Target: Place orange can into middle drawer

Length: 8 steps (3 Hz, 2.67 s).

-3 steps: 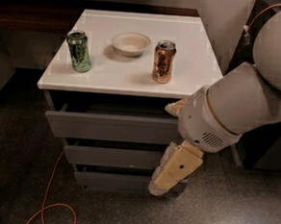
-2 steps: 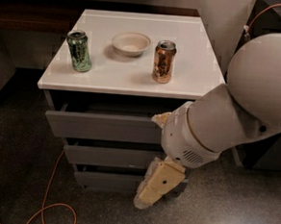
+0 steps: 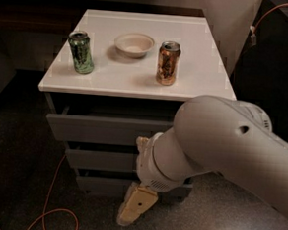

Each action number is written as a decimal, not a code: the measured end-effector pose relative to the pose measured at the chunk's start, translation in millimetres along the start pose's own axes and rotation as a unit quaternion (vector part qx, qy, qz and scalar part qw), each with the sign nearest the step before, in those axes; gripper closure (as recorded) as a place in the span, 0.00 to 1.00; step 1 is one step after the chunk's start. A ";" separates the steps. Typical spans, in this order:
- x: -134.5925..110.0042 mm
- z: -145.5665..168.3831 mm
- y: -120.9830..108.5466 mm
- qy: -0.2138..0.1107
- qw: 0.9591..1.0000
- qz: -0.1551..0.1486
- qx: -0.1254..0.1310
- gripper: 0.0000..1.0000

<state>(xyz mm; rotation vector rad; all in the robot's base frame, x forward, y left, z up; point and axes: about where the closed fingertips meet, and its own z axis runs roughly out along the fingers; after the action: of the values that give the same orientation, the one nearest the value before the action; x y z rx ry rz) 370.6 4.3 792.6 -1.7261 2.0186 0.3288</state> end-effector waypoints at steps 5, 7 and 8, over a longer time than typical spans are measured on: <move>41.9 111.8 -23.3 0.021 0.997 -0.058 0.043 0.00; 78.9 179.4 -53.3 0.005 0.998 -0.052 0.041 0.00; 94.6 211.4 -70.0 -0.001 0.997 -0.054 0.048 0.00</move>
Offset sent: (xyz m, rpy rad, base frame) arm 0.0332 0.0097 -0.1151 -0.0939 -0.1161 0.0346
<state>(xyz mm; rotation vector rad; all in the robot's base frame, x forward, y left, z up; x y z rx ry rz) 468.8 7.8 571.5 -1.7665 1.8992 0.1949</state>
